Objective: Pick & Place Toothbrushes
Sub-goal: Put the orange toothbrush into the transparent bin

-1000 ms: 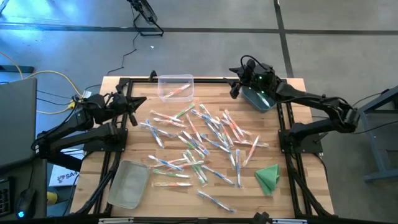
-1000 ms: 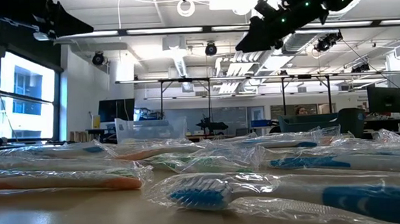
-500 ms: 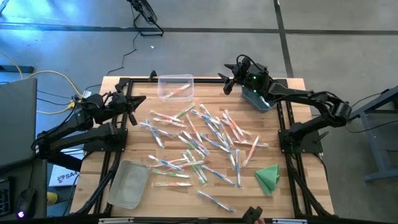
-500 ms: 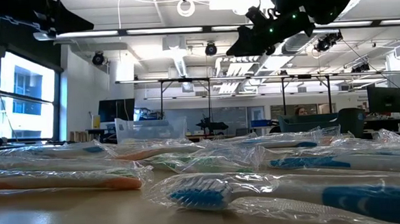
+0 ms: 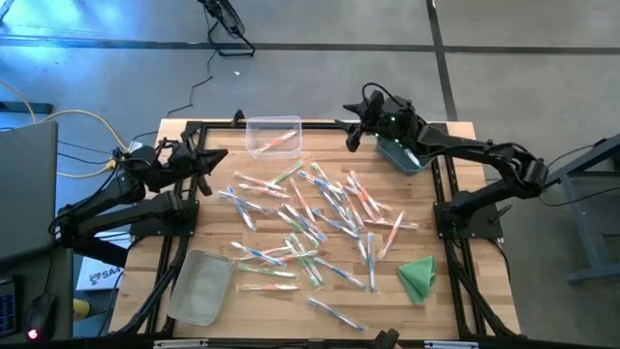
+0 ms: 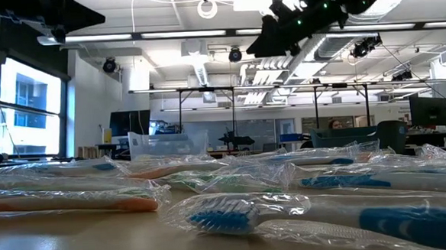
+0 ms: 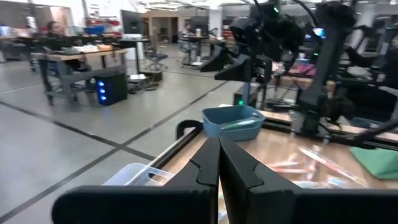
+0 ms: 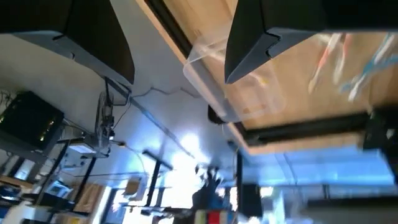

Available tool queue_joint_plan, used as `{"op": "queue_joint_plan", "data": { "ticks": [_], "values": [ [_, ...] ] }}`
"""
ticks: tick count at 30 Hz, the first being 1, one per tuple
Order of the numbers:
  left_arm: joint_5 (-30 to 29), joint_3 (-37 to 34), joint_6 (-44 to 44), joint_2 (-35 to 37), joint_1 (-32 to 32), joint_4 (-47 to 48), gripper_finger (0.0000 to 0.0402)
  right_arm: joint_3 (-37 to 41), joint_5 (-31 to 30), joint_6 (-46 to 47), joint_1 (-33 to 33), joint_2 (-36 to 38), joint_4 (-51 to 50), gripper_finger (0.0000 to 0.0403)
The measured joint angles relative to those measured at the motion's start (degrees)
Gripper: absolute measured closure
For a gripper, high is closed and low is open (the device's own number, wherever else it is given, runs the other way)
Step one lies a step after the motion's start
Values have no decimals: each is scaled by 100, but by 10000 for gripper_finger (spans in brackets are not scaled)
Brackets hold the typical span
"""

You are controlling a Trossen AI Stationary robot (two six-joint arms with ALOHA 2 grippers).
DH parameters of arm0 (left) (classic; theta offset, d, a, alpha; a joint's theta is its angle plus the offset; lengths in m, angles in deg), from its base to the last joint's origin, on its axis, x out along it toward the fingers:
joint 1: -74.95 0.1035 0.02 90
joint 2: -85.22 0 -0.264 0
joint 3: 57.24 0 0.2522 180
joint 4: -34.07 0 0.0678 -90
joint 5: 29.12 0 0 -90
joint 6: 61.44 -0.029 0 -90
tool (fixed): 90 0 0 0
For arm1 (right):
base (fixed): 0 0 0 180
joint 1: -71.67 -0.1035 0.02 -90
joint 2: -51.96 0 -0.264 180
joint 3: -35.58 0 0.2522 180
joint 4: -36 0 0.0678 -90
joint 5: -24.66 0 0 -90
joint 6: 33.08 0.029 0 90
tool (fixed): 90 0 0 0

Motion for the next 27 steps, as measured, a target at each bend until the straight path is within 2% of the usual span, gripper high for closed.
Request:
{"op": "queue_joint_plan", "data": {
  "ticks": [5,9,15,27],
  "values": [
    [-1,0,-14,2,0,22,401,-423,-139,-242,-98,0,-603,160],
    [1,0,-10,2,0,82,401,-441,-180,85,-98,0,-915,160],
    [-13,0,-30,0,0,87,401,-441,-829,186,-487,0,-1830,160],
    [-137,0,-32,0,0,107,401,-441,-1181,1528,-1030,-36,-2682,160]
  ]
}}
